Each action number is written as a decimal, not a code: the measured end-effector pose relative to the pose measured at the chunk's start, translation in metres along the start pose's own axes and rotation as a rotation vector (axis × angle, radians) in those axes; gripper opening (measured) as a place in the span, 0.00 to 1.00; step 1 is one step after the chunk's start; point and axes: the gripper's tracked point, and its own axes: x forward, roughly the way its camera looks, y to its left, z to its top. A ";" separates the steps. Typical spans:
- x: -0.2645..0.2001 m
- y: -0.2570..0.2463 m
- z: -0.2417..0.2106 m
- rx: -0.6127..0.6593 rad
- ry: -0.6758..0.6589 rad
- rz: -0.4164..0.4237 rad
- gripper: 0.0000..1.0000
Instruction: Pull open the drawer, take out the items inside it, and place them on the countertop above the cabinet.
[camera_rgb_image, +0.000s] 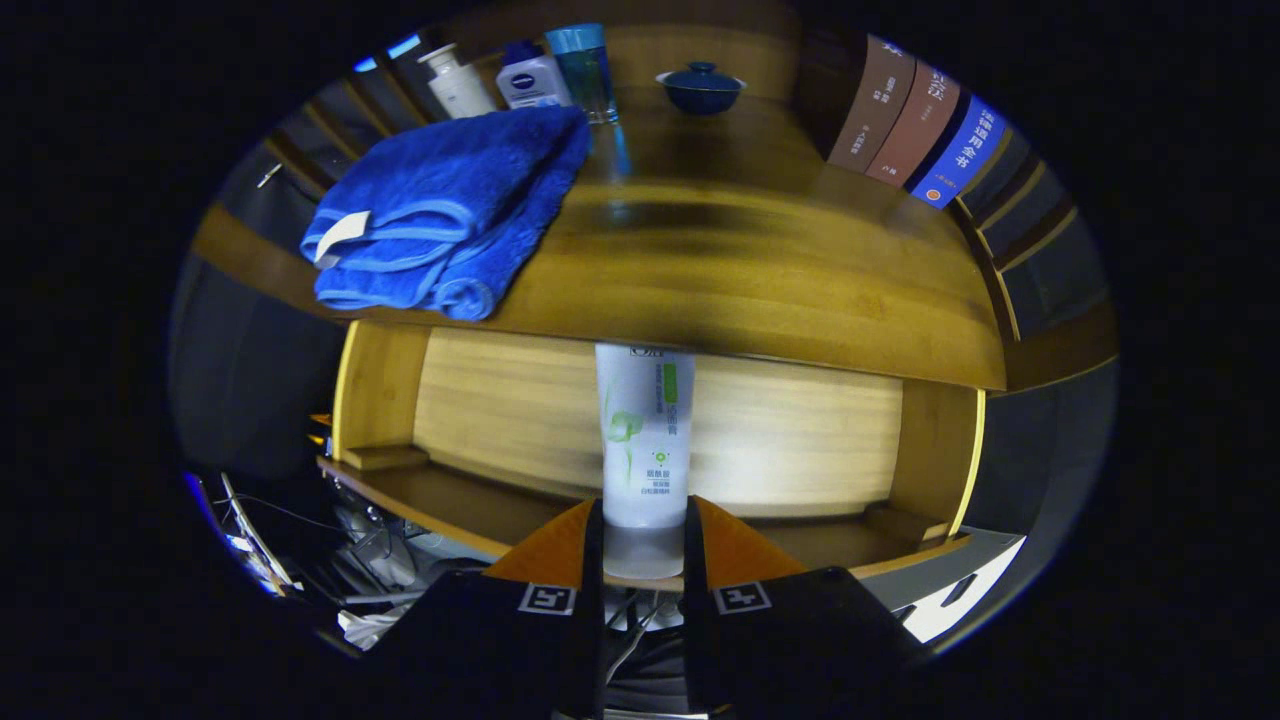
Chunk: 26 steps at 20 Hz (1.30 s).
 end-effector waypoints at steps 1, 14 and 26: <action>-0.007 0.001 -0.004 -0.003 -0.006 0.005 0.35; -0.027 -0.020 0.062 0.139 -0.233 -0.008 0.35; 0.019 -0.037 0.153 0.134 -0.231 -0.168 0.38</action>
